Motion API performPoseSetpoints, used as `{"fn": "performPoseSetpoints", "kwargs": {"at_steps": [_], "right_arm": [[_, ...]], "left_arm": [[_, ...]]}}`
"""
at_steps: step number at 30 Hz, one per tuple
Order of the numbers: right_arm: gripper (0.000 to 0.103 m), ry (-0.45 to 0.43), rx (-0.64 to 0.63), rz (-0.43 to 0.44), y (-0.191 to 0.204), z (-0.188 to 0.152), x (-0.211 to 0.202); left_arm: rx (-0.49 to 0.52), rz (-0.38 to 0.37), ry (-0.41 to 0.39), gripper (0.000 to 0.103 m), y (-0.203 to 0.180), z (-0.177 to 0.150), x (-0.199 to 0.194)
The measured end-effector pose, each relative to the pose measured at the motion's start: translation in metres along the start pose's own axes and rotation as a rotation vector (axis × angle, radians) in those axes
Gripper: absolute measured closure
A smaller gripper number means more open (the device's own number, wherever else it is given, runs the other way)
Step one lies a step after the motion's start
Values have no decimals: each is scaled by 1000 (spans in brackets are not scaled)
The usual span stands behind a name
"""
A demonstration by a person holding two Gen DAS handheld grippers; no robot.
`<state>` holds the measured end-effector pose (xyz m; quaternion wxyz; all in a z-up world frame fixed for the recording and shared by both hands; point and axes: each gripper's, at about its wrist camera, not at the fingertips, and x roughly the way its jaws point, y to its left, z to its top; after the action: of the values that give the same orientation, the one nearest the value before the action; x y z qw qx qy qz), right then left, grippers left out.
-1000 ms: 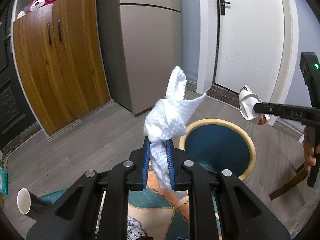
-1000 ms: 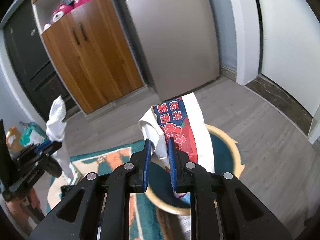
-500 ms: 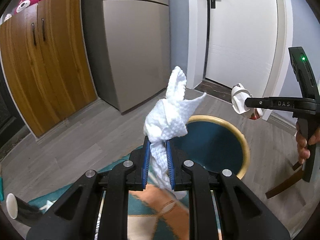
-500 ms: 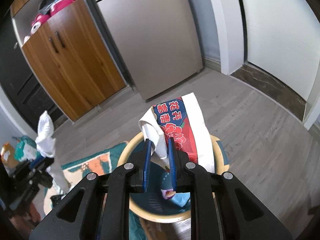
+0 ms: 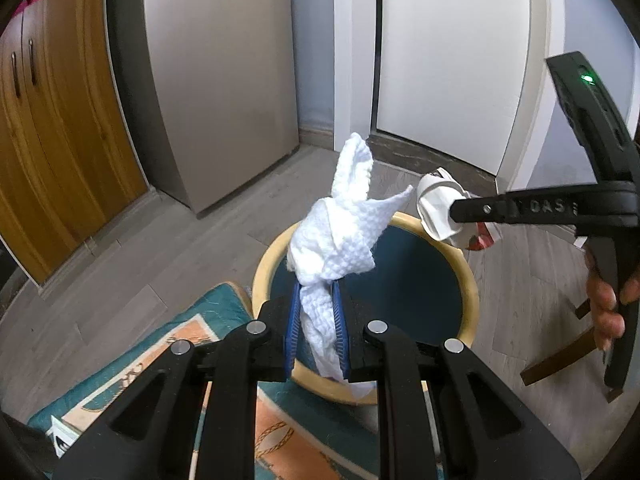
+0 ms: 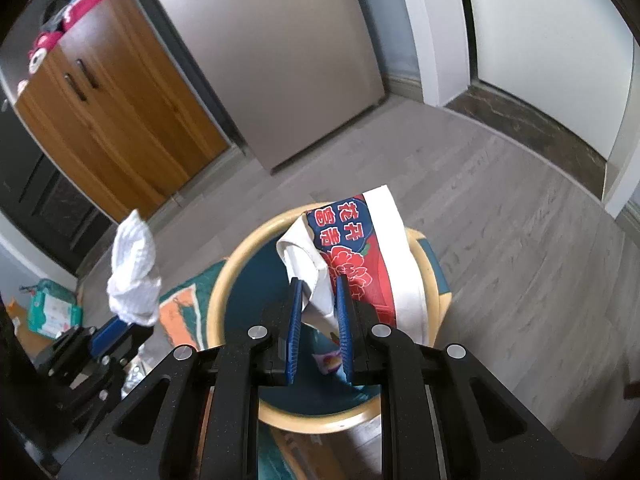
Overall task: Collect trash
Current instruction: 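Carry tissue and box over the teal bin and open both tools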
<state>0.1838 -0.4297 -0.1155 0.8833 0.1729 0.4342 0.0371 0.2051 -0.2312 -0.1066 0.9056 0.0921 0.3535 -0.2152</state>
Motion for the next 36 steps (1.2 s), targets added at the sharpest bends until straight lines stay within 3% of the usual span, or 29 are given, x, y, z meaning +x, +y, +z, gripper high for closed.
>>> {"fn": "performPoseSetpoints", "kwargs": {"at_steps": [7, 20, 31, 36], "right_arm": [[85, 27, 19, -26, -11, 1, 16], [85, 39, 30, -20, -12, 1, 24], [85, 46, 38, -17, -12, 0, 25], [82, 63, 36, -4, -13, -3, 30]], "left_arm": [[5, 4, 30, 88, 0, 11, 29], [6, -1, 19, 87, -8, 20, 29], [19, 7, 50, 64, -3, 12, 29], [-4, 24, 51, 62, 6, 11, 25]]}}
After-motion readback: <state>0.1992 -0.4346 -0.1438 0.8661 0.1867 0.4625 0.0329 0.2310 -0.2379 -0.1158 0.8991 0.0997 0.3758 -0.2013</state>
